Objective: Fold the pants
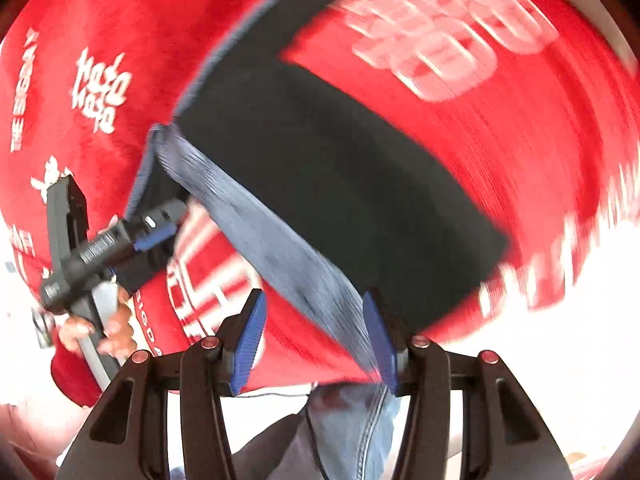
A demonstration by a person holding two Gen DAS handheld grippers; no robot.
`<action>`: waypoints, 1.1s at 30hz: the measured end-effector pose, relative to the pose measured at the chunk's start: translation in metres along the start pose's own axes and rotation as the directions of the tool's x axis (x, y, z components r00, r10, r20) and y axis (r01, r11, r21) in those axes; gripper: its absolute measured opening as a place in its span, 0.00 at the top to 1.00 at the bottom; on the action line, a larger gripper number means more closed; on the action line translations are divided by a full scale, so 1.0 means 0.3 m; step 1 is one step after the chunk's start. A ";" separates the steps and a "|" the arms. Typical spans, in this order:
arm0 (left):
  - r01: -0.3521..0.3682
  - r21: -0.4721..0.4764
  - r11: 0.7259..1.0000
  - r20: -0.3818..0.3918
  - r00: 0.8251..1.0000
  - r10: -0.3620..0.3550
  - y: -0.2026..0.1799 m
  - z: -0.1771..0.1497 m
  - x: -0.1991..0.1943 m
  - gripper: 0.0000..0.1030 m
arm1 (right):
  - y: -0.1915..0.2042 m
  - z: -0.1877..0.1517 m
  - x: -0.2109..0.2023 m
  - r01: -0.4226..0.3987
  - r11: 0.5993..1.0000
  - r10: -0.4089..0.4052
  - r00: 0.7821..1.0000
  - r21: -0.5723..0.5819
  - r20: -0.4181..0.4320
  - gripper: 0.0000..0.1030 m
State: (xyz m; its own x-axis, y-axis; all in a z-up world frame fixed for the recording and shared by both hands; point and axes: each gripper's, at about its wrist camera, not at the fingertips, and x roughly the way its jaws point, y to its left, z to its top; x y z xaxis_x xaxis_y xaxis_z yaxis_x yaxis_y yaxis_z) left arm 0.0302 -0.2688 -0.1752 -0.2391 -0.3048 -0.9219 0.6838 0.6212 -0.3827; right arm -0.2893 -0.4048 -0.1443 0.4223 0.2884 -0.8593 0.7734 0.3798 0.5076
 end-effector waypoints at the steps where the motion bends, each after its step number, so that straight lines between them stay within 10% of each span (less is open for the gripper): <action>1: 0.003 0.003 1.000 -0.004 1.000 -0.003 0.005 -0.008 0.003 0.21 | -0.030 -0.032 0.015 0.006 1.000 -0.006 1.000 0.019 -0.003 0.48; 11: 0.019 0.052 0.998 -0.001 1.000 -0.019 -0.085 -0.023 0.071 0.21 | -0.164 -0.123 0.105 -0.139 0.989 0.133 0.984 0.046 0.118 0.51; 14: 0.015 0.050 0.999 -0.002 1.000 -0.015 -0.104 -0.019 0.088 0.21 | -0.140 -0.106 0.111 -0.203 0.979 0.199 0.973 0.016 0.120 0.76; 15: 0.016 0.043 0.999 -0.002 1.000 -0.016 -0.113 -0.018 0.097 0.21 | -0.140 -0.101 0.122 -0.228 0.973 0.225 0.970 0.028 0.087 0.98; 23: 0.115 -0.138 0.984 -0.002 0.993 -0.116 -0.082 0.021 0.073 0.23 | -0.084 0.002 -0.049 -0.430 0.903 0.429 0.903 0.020 0.031 0.98; 26: 0.148 -0.196 0.969 -0.021 0.988 -0.155 -0.092 0.053 0.095 0.42 | -0.070 0.080 -0.131 -0.486 0.874 0.486 0.874 0.010 0.011 0.98; 33: 0.133 -0.291 0.948 -0.017 0.989 -0.144 -0.077 0.086 0.118 0.42 | -0.097 0.163 -0.083 -0.469 0.883 0.467 0.875 0.019 -0.124 0.97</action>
State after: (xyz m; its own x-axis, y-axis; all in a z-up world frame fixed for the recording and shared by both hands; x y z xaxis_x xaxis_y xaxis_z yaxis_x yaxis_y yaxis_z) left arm 0.0237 -0.3126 -0.1975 -0.3469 -0.3784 -0.8582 0.4158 0.7581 -0.5024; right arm -0.2991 -0.4660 -0.1408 0.6723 0.5393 -0.5072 0.4940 0.1835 0.8499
